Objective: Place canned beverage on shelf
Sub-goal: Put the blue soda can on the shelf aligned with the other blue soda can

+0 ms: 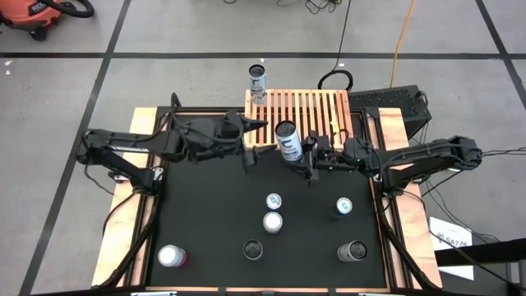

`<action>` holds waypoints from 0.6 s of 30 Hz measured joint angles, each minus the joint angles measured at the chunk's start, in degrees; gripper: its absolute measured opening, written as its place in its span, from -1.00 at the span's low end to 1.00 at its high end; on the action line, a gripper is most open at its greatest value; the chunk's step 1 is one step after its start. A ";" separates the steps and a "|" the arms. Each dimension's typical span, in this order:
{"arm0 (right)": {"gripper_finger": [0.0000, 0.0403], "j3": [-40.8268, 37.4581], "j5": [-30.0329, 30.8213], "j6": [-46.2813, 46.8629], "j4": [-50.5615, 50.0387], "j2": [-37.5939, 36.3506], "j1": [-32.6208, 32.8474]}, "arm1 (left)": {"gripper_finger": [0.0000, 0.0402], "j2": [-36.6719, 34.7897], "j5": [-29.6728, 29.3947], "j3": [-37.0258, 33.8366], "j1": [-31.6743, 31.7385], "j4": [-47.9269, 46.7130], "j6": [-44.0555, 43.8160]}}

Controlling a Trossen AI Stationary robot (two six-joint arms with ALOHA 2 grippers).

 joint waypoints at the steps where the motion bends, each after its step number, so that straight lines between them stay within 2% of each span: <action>1: 0.21 0.00 0.02 -0.07 -0.04 0.01 0.12 | 0.87 0.33 1.24 -0.01 0.30 1.28 -0.02; 8: 0.21 0.00 0.73 -0.21 -1.26 0.04 0.38 | 0.87 2.70 10.82 0.04 1.54 9.87 0.03; 18: 0.21 0.00 1.71 -1.84 -1.44 0.07 0.40 | 0.87 5.36 10.62 0.02 1.76 13.44 -0.09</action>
